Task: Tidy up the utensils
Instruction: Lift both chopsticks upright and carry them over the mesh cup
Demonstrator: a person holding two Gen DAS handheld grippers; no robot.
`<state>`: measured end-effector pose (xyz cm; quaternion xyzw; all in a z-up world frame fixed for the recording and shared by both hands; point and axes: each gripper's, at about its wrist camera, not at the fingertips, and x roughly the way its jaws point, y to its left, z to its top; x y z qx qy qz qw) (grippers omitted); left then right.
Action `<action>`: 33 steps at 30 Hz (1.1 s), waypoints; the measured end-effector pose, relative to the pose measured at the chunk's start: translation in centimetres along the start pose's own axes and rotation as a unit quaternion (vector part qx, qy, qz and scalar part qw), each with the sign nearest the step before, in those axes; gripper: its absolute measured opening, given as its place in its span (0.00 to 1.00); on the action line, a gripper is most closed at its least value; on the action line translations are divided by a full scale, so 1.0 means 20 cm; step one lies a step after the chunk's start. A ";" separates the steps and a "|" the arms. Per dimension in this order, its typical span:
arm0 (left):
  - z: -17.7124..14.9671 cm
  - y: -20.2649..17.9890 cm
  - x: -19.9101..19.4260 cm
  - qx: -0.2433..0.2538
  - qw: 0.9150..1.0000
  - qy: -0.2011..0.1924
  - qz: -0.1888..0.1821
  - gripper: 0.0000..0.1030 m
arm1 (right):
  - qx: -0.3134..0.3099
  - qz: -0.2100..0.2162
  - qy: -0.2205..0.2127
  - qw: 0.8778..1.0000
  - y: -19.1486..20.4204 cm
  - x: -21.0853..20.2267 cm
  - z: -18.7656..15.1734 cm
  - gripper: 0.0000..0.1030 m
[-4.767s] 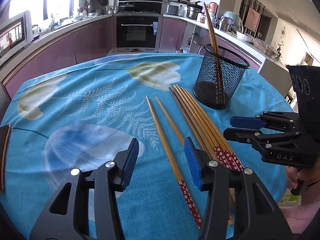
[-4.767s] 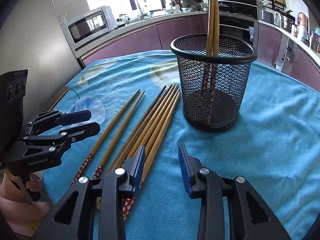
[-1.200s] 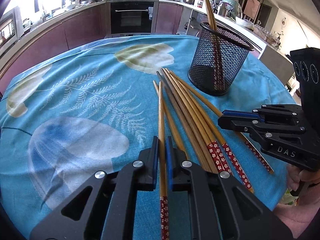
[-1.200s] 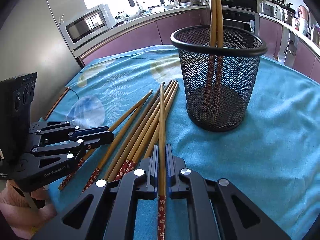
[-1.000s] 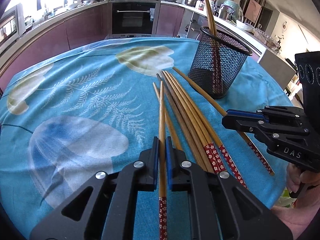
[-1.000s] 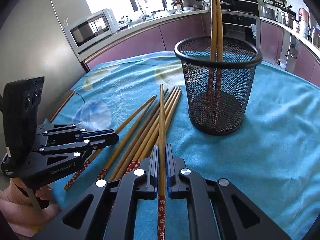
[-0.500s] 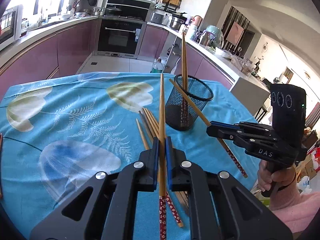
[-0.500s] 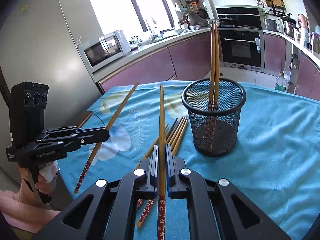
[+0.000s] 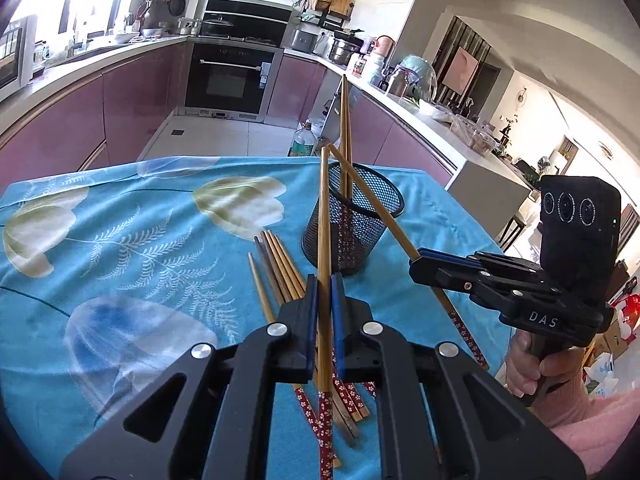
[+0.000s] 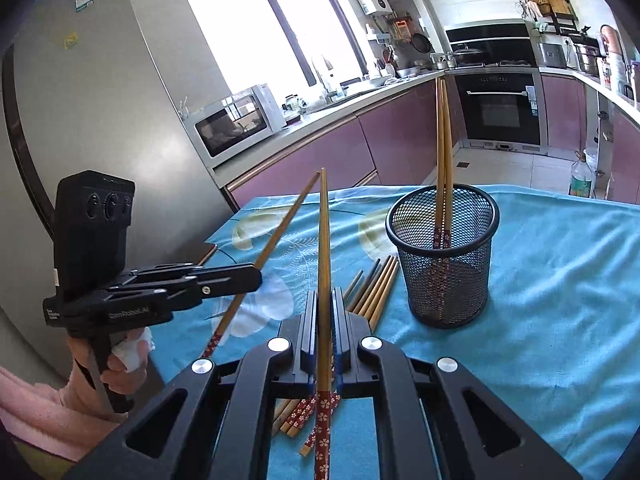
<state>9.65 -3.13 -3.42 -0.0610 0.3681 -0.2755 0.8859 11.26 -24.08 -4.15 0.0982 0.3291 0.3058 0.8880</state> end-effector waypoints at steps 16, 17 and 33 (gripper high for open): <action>0.05 -0.11 0.06 0.020 1.000 0.003 -0.016 0.07 | -0.015 0.000 -0.002 1.000 0.03 0.00 0.00 0.06; 0.06 -0.11 0.06 0.021 1.000 0.000 -0.016 0.07 | -0.016 -0.001 -0.005 1.000 0.03 -0.01 0.01 0.06; 0.34 -0.17 0.04 0.016 0.996 -0.082 -0.024 0.07 | -0.042 -0.052 -0.066 0.996 -0.03 -0.23 0.25 0.06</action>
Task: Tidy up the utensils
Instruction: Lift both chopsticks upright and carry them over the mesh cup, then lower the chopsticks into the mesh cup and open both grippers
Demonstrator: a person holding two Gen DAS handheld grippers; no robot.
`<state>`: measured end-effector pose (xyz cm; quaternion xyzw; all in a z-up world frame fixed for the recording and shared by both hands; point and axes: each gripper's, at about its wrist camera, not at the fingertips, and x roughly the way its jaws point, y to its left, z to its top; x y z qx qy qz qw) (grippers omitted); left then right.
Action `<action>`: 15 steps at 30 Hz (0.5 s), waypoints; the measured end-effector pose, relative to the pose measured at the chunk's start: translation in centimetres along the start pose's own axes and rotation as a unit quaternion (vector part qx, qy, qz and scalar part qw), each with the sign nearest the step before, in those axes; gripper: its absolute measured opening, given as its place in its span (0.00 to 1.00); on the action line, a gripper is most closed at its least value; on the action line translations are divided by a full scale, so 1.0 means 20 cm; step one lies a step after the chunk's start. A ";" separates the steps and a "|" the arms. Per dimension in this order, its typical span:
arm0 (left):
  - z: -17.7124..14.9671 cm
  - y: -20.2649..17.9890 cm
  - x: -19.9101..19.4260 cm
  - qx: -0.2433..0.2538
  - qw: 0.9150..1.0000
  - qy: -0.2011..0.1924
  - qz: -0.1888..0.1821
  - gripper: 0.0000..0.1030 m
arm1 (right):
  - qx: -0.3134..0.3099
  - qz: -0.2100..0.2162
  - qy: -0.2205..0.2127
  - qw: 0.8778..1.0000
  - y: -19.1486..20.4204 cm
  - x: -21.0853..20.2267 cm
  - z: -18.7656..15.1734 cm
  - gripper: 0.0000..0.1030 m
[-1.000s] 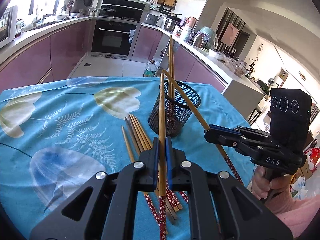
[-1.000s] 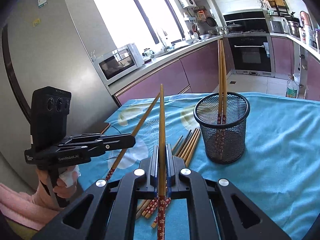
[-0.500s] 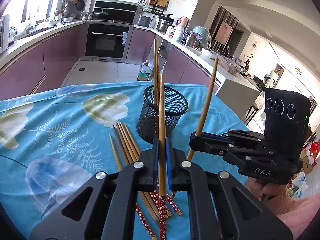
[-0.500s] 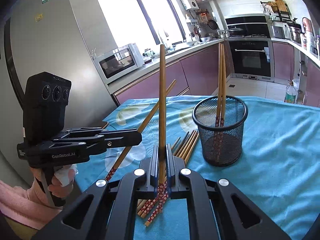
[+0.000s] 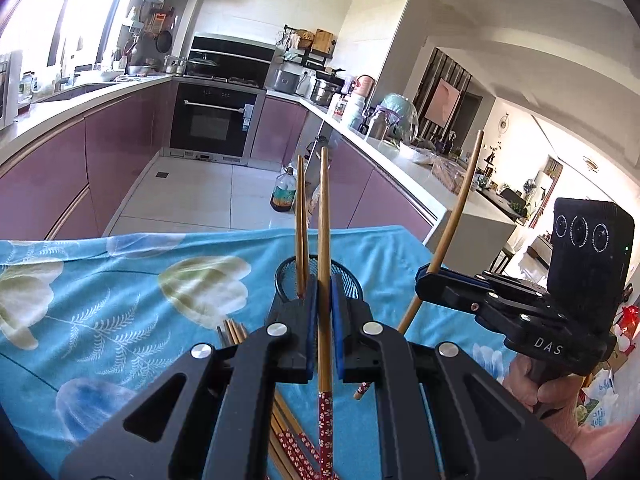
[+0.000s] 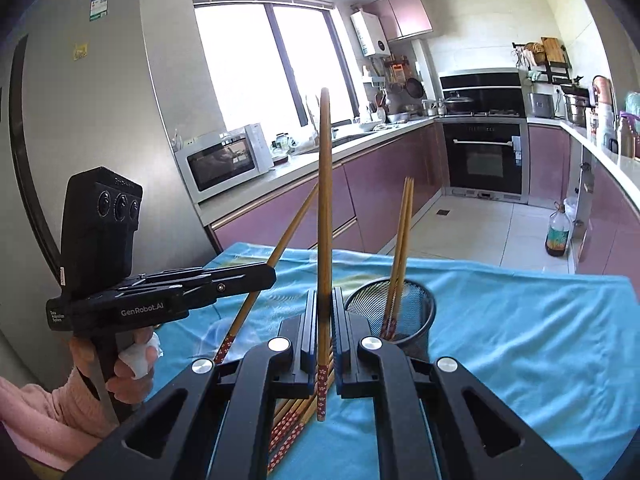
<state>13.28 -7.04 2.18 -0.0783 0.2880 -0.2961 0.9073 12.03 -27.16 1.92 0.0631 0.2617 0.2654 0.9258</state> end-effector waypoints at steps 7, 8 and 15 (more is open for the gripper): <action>0.15 -0.03 0.08 -0.012 0.998 -0.056 0.008 0.07 | 0.002 -0.009 -0.016 1.000 -0.08 0.01 0.11 0.06; 0.17 -0.03 0.11 -0.016 0.998 -0.063 0.010 0.07 | 0.002 -0.010 -0.018 1.000 -0.09 0.01 0.12 0.06; 0.31 -0.03 0.26 -0.034 0.993 -0.106 0.030 0.07 | -0.011 -0.020 -0.034 0.999 -0.11 0.02 0.19 0.06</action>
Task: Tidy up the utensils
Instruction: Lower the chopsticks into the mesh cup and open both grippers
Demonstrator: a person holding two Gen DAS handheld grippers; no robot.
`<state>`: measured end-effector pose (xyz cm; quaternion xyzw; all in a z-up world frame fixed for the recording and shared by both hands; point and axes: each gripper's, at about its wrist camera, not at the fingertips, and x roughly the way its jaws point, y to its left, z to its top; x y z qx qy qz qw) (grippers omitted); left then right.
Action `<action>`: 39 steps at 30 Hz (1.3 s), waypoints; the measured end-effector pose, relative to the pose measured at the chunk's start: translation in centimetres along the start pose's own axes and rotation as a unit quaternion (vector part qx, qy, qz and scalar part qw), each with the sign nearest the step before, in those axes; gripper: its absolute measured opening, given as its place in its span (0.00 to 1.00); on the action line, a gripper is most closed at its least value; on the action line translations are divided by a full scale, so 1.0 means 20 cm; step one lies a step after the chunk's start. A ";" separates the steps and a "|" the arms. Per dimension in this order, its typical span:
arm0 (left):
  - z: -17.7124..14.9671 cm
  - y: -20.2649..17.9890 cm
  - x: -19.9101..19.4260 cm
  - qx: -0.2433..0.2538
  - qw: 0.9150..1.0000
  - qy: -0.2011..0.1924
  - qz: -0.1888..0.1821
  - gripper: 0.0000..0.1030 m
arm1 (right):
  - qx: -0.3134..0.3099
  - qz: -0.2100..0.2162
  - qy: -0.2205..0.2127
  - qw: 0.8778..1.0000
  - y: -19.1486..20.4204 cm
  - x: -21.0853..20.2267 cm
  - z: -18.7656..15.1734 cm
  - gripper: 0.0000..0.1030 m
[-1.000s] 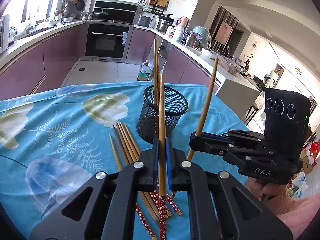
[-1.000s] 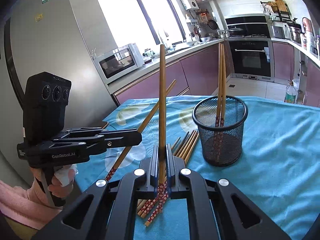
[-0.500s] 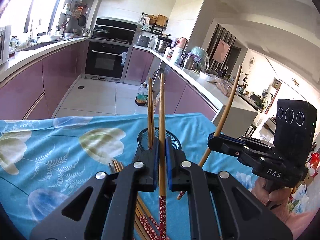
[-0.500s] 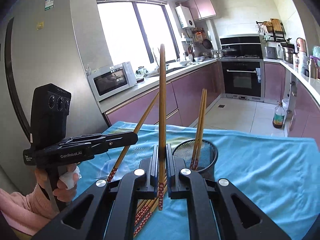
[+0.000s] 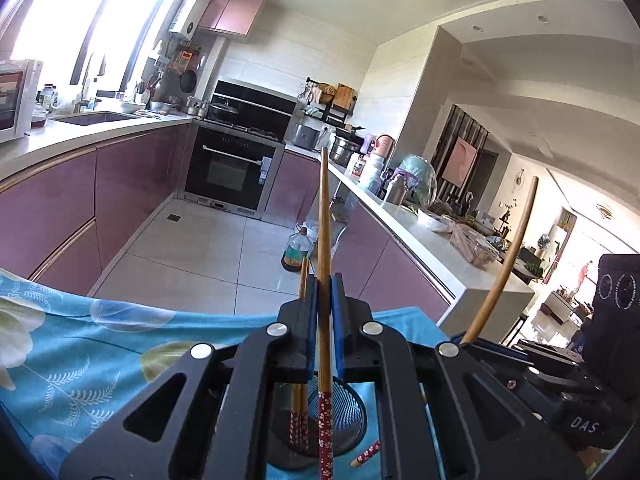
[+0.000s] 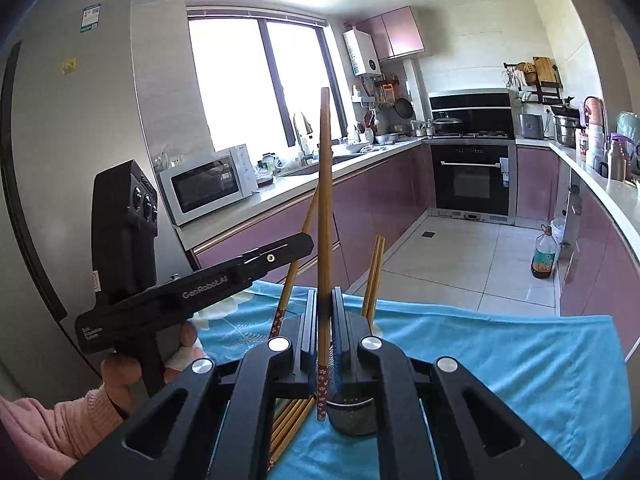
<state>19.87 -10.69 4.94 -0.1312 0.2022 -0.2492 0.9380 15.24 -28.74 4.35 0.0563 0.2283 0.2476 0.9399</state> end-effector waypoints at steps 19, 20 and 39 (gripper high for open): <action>-0.07 0.06 0.41 0.034 0.996 -0.009 0.081 0.07 | 0.013 -0.024 0.056 0.998 -0.10 0.26 -0.08 0.06; -0.08 0.06 0.42 0.039 0.996 -0.006 0.082 0.07 | 0.014 -0.024 0.061 0.998 -0.10 0.27 -0.09 0.06; -0.23 0.13 0.35 0.084 0.990 0.070 0.086 0.17 | 0.055 -0.040 0.104 0.992 -0.17 0.38 -0.14 0.23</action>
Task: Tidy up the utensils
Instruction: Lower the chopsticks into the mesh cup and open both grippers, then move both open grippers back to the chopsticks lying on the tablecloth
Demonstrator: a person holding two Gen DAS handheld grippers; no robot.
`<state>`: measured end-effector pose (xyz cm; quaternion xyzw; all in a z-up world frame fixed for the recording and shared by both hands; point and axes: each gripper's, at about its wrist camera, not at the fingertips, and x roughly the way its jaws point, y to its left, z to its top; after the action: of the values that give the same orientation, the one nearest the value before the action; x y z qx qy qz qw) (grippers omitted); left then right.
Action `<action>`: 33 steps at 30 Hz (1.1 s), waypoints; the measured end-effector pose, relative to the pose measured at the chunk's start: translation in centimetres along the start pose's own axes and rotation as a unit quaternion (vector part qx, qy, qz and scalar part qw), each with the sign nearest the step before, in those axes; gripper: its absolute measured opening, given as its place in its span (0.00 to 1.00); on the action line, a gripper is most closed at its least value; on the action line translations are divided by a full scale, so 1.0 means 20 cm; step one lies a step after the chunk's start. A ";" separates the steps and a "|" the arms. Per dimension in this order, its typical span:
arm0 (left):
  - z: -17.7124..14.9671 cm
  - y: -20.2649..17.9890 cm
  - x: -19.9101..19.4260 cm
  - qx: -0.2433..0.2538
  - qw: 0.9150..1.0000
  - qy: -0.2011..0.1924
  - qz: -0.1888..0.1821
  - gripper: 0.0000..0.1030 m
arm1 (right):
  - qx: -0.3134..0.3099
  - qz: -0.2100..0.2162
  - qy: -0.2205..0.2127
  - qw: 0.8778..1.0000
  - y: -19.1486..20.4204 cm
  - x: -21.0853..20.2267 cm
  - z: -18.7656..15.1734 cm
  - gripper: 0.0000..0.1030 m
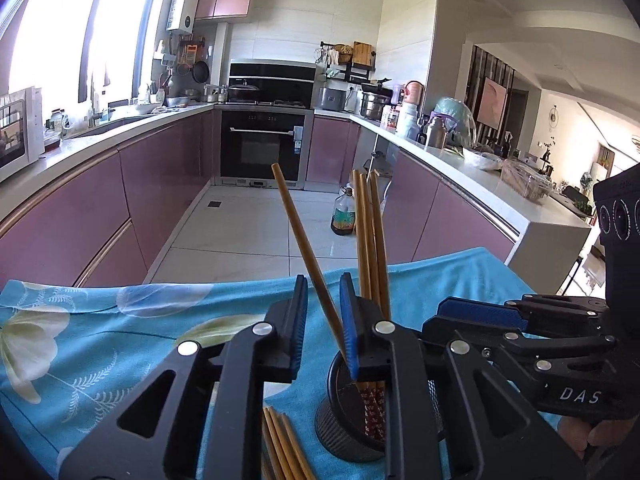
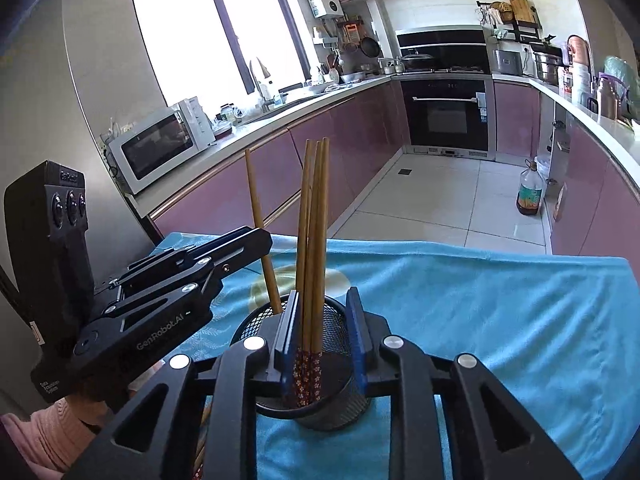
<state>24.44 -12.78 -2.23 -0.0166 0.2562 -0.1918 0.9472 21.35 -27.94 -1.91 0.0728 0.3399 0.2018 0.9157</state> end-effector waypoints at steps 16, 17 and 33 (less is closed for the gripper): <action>-0.01 0.00 -0.23 0.012 1.000 0.000 -0.012 0.31 | 0.004 0.017 -0.017 1.000 0.02 -0.10 -0.08 0.33; -0.02 0.01 -0.25 0.011 1.000 -0.001 -0.010 0.34 | 0.004 0.019 -0.019 1.000 0.02 -0.11 -0.09 0.33; -0.35 0.25 -0.51 0.009 0.996 0.071 0.049 0.44 | -0.022 0.062 0.049 0.997 0.24 -0.04 -0.36 0.38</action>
<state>14.52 -3.91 -4.08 0.0185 0.3218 -0.1481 0.9350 14.56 -23.97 -5.69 0.0639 0.3745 0.2685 0.8852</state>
